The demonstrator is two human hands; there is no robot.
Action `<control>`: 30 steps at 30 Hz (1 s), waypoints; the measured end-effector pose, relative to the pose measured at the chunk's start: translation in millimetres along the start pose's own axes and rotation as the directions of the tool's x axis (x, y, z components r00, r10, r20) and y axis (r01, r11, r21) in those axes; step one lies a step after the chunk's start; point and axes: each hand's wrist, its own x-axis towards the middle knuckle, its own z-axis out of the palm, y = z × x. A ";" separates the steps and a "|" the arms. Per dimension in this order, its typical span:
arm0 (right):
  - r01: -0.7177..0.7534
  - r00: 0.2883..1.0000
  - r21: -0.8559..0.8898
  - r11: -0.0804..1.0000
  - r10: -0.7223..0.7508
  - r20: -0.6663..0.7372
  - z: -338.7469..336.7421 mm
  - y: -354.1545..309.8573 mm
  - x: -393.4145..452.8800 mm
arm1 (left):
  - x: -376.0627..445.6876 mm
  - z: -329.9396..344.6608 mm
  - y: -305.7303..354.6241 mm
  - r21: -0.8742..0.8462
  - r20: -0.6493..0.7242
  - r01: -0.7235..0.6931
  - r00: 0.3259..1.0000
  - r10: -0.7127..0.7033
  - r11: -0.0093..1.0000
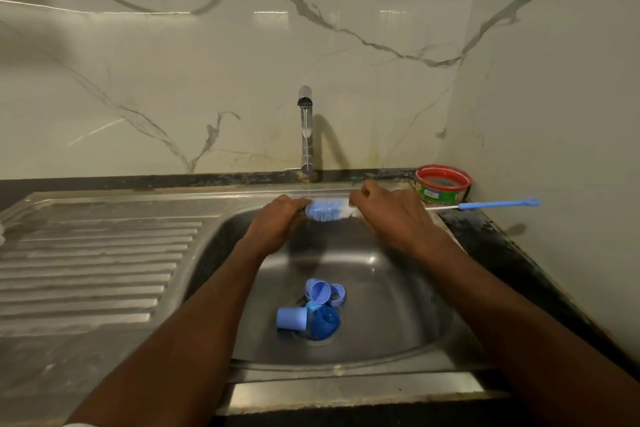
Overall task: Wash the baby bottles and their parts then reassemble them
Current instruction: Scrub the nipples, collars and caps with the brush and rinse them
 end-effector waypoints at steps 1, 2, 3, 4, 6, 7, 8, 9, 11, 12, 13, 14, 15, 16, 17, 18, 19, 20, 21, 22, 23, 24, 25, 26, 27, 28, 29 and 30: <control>0.007 0.999 -0.049 0.999 -0.009 -0.041 -2.7 -0.9 1.3 | 0.0 -1.7 1.0 -0.006 -0.024 -0.008 1.000 0.008 1.000; -0.015 0.998 -0.067 0.998 0.011 -0.062 -5.3 -4.1 2.0 | 0.0 -3.2 1.8 -0.003 -0.054 -0.017 0.998 0.016 1.000; -0.063 0.996 -0.052 0.997 0.060 -0.061 -4.3 -7.9 2.4 | -0.2 -4.7 2.9 0.014 -0.086 -0.020 0.996 0.021 1.000; -0.135 0.990 0.009 0.991 0.135 -0.036 -3.0 -13.2 4.1 | -0.4 -5.6 2.7 0.047 -0.122 -0.019 0.992 0.024 0.999; -0.338 0.937 0.207 0.918 0.307 0.166 -5.1 -20.7 11.0 | -2.4 -7.1 4.6 0.136 -0.183 0.000 0.983 0.025 0.991; -0.443 0.885 0.352 0.824 0.339 0.320 -6.1 -20.1 15.8 | -3.7 -7.8 7.2 0.174 -0.174 0.000 0.984 0.030 0.985; -0.541 0.827 0.497 0.678 0.324 0.459 -8.2 -17.4 20.0 | -4.2 -6.9 8.8 0.207 -0.146 -0.015 0.988 0.046 0.978; -0.613 0.779 0.580 0.536 0.286 0.559 -10.9 -14.3 22.2 | -5.0 -5.6 10.7 0.235 -0.119 -0.038 0.991 0.068 0.971; -0.591 0.791 0.611 0.527 0.232 0.566 -13.3 -7.3 21.8 | -4.7 -3.3 12.2 0.230 -0.094 -0.062 0.992 0.086 0.971; -0.507 0.843 0.562 0.654 0.242 0.480 -12.9 -3.5 19.4 | -3.5 -2.8 11.3 0.197 -0.097 -0.061 0.992 0.081 0.978; -0.395 0.902 0.453 0.799 0.242 0.359 -10.9 -0.5 14.8 | -3.0 -2.8 10.2 0.160 -0.082 -0.054 0.994 0.067 0.986; -0.274 0.950 0.323 0.906 0.202 0.240 -7.8 2.6 9.0 | -1.9 -1.5 8.6 0.131 -0.052 -0.055 0.997 0.062 0.990; -0.159 0.980 0.234 0.959 0.125 0.152 -4.2 5.9 3.1 | -1.3 -2.4 8.1 0.112 -0.023 -0.059 0.998 0.062 0.992; -0.060 0.995 0.169 0.984 0.045 0.093 -1.9 8.4 -1.1 | -0.5 -3.9 7.4 0.096 -0.011 -0.066 0.998 0.068 0.993; 0.011 0.999 0.093 0.996 -0.015 0.040 -1.2 10.3 -3.0 | 0.7 -6.1 8.1 0.077 -0.010 -0.073 0.997 0.074 0.994; 0.055 0.998 0.010 0.998 -0.055 -0.005 -2.0 11.9 -3.3 | 2.4 -8.0 7.5 0.061 -0.014 -0.082 0.996 0.083 0.995; 0.064 0.997 -0.055 0.996 -0.067 -0.045 -2.7 13.0 -2.5 | 3.4 -10.4 7.5 0.052 -0.022 -0.088 0.996 0.089 0.995; 0.047 0.996 -0.085 0.995 -0.053 -0.075 -3.8 11.3 -2.1 | 4.2 -12.2 6.2 0.050 -0.039 -0.090 0.995 0.092 0.995; 0.010 0.996 -0.088 0.996 -0.018 -0.092 -2.3 8.9 -1.7 | 3.4 -15.0 6.7 0.058 -0.059 -0.092 0.994 0.095 0.994; -0.028 0.996 -0.059 0.998 0.023 -0.091 -2.4 4.9 -0.3 | 2.4 -16.9 6.8 0.070 -0.089 -0.099 0.990 0.105 0.993; -0.072 0.995 0.008 0.997 0.072 -0.063 -3.5 0.0 1.4 | 1.0 -18.5 7.8 0.080 -0.126 -0.103 0.986 0.113 0.991; -0.142 0.990 0.148 0.979 0.138 0.033 -4.7 -3.2 4.1 | 0.1 -18.5 7.9 0.081 -0.165 -0.105 0.979 0.117 0.991; -0.274 0.956 0.368 0.889 0.210 0.203 -5.4 -2.2 8.0 | 0.0 -18.9 8.7 0.078 -0.181 -0.102 0.977 0.114 0.992; -0.474 0.871 0.587 0.657 0.253 0.420 -6.8 0.3 12.8 | -0.6 -18.5 8.8 0.070 -0.185 -0.103 0.976 0.114 0.992; -0.663 0.746 0.663 0.348 0.233 0.624 -10.1 4.5 15.1 | -0.8 -17.8 10.4 0.057 -0.180 -0.104 0.977 0.113 0.993; -0.766 0.643 0.630 0.128 0.185 0.743 -13.6 7.5 14.7 | -0.4 -16.1 9.7 0.035 -0.176 -0.113 0.977 0.117 0.993; -0.794 0.605 0.607 0.044 0.152 0.781 -13.1 9.5 13.3 | -0.8 -17.2 10.8 0.014 -0.171 -0.124 0.977 0.124 0.992; -0.790 0.611 0.610 0.052 0.145 0.778 -11.6 10.7 12.2 | -1.0 -17.6 11.9 -0.001 -0.165 -0.138 0.977 0.136 0.990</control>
